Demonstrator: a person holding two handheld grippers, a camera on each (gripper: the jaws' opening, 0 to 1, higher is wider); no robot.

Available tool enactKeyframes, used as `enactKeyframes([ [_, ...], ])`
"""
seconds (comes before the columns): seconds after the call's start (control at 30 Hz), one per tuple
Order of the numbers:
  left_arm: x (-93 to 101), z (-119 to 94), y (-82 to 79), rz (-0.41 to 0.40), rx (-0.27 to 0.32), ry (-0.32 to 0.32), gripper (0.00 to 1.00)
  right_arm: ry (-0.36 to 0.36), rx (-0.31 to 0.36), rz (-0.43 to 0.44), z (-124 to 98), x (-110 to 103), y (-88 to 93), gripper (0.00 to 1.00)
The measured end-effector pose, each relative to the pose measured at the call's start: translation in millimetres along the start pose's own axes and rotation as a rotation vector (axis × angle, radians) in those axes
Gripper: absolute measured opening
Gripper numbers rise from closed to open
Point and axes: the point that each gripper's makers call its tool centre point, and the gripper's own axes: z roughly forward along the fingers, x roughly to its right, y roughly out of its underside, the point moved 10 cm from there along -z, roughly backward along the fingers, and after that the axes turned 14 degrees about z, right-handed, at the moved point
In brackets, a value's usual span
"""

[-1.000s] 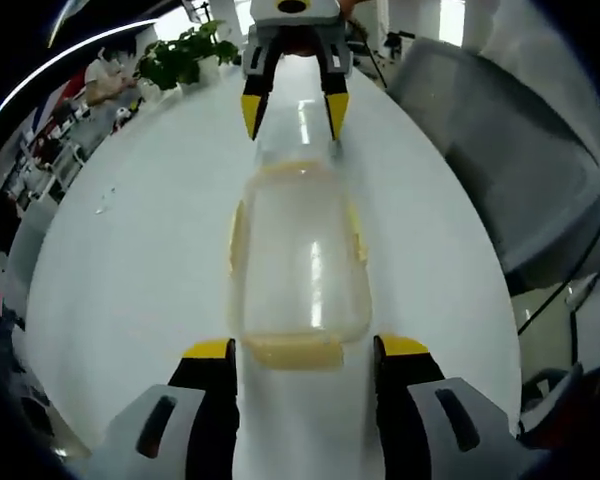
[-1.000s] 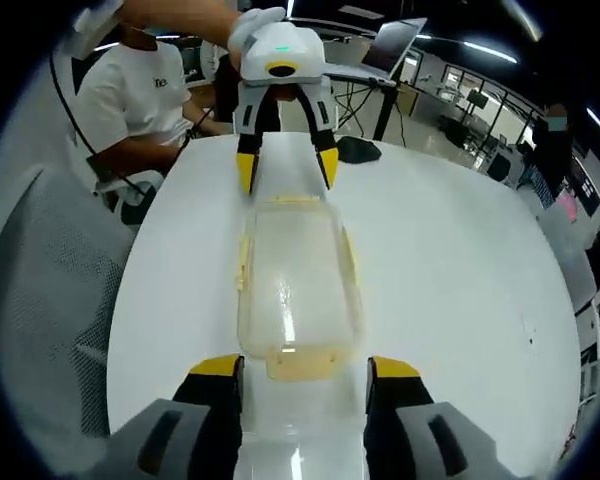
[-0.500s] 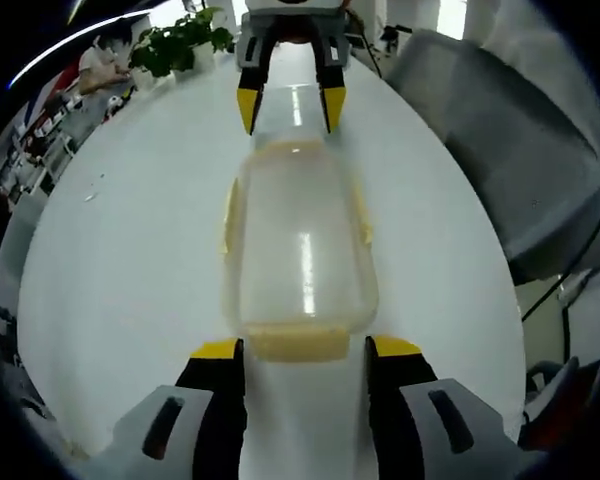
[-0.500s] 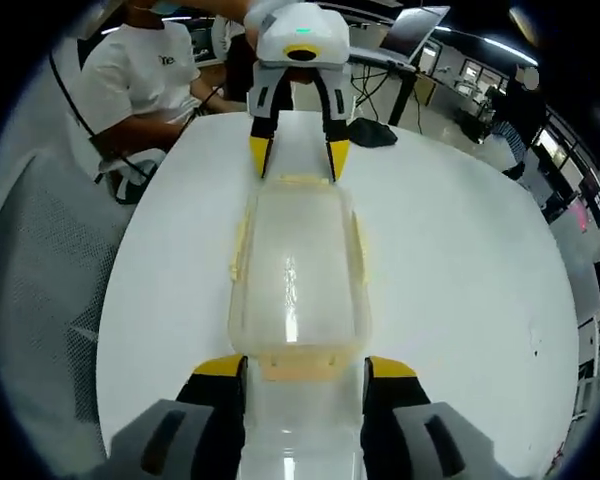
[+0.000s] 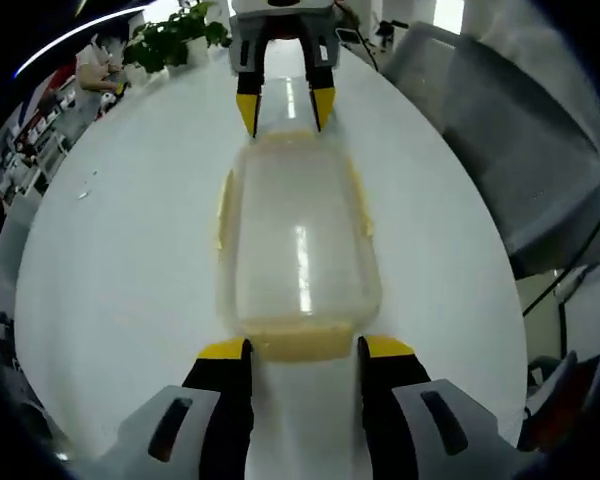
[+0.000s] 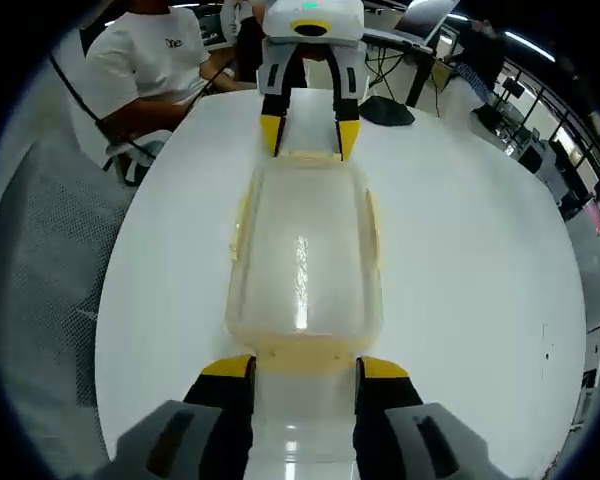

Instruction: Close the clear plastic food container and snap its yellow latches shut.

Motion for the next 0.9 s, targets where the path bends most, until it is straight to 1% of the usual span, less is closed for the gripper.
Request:
enactKeyframes([
  [0.07, -1.5, 0.3, 0.5, -0.004, -0.004, -0.006, 0.38, -0.006, -0.005, -0.01, 1.8, -0.3, -1.2, 0.37],
  [0.13, -1.8, 1.3, 0.1, -0.006, -0.007, -0.006, 0.38, 0.007, -0.012, -0.035, 3.1, -0.6, -2.7, 0.37],
  [0.23, -1.7, 1.4, -1.6, 0.004, -0.011, -0.007, 0.38, 0.009, -0.018, -0.032, 5.4, -0.7, -3.2, 0.38],
  [0.37, -2.4, 1.3, -1.1, -0.002, -0.013, -0.004, 0.38, 0.012, -0.021, -0.032, 5.6, 2.1, -3.3, 0.37],
  [0.5, -2.5, 2.1, -1.1, -0.02, -0.011, -0.002, 0.38, 0.032, -0.017, -0.031, 7.9, 2.6, -4.2, 0.37],
  [0.63, -3.0, 3.4, -2.4, -0.043, -0.021, 0.002, 0.39, 0.037, -0.016, -0.035, 8.8, 2.7, -4.8, 0.36],
  [0.67, -2.9, 3.4, -2.4, -0.068, -0.021, -0.008, 0.39, 0.036, -0.014, -0.034, 8.9, 2.9, -4.6, 0.36],
  [0.7, -2.8, 3.5, -2.4, -0.06, -0.02, -0.005, 0.39, 0.035, -0.011, -0.033, 9.2, 3.2, -4.3, 0.36],
  [0.77, -2.2, 3.8, -2.1, -0.082, -0.018, -0.015, 0.39, 0.034, -0.008, -0.03, 9.3, 3.0, -4.1, 0.36],
  [0.9, -0.7, 3.9, -3.9, -0.089, -0.026, -0.021, 0.39, 0.038, -0.005, -0.037, 9.3, 3.1, -3.2, 0.36],
])
